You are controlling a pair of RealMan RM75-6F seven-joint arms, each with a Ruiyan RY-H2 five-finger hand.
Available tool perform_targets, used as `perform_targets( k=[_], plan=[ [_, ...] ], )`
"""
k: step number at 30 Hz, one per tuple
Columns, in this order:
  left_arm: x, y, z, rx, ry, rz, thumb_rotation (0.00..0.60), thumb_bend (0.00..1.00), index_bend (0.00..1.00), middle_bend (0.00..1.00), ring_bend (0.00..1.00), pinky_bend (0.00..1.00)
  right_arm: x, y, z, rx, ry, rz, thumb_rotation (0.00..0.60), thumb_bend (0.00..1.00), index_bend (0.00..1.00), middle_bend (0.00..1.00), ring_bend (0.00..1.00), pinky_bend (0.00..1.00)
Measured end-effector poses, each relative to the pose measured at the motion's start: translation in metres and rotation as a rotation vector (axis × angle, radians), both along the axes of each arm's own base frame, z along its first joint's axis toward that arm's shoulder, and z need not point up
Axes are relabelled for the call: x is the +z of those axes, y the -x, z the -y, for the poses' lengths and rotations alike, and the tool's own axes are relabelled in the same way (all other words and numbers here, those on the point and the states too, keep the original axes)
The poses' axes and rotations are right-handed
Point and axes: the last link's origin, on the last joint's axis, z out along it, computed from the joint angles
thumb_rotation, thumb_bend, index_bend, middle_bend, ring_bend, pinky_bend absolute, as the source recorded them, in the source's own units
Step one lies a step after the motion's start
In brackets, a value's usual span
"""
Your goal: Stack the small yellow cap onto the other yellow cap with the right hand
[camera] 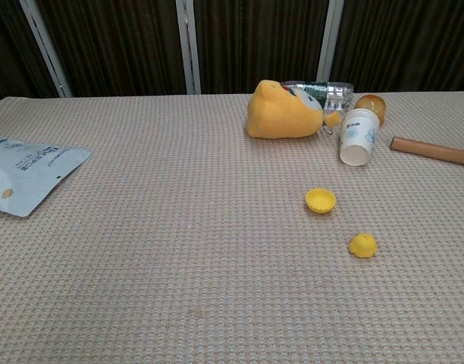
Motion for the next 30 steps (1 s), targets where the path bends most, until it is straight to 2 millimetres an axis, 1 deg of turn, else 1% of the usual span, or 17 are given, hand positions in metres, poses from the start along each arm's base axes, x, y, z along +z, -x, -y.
perform_targets(
  k=[10,17,22,24,27,30],
  plan=[
    [0.002,-0.001,0.002,0.000,-0.005,-0.010,0.600,0.00,0.00,0.00,0.00,0.16,0.001,-0.001,-0.002,-0.028,-0.007,0.002,0.600,0.00,0.06,0.00,0.00,0.00],
    [0.000,0.001,0.000,0.006,0.001,-0.004,0.600,0.00,0.00,0.00,0.00,0.16,-0.001,-0.001,0.001,-0.040,-0.020,0.002,0.600,0.00,0.06,0.00,0.00,0.00],
    [0.000,-0.002,0.001,0.000,0.004,-0.018,0.600,0.00,0.00,0.00,0.00,0.16,-0.001,-0.002,-0.002,-0.050,-0.049,0.018,0.600,0.01,0.12,0.00,0.00,0.00],
    [0.000,-0.003,0.001,-0.006,0.006,-0.024,0.600,0.00,0.00,0.00,0.00,0.16,-0.002,-0.005,-0.003,-0.046,-0.066,0.030,0.600,0.02,0.14,0.00,0.00,0.00],
    [0.000,-0.003,0.001,-0.010,0.006,-0.025,0.600,0.00,0.00,0.00,0.00,0.16,-0.007,-0.013,0.002,-0.026,-0.080,0.037,0.600,0.03,0.16,0.00,0.00,0.00],
    [0.000,-0.003,0.000,-0.008,0.004,-0.014,0.600,0.00,0.00,0.00,0.00,0.16,-0.014,-0.021,0.008,-0.001,-0.096,0.013,0.600,0.07,0.23,0.00,0.00,0.00]
  ],
)
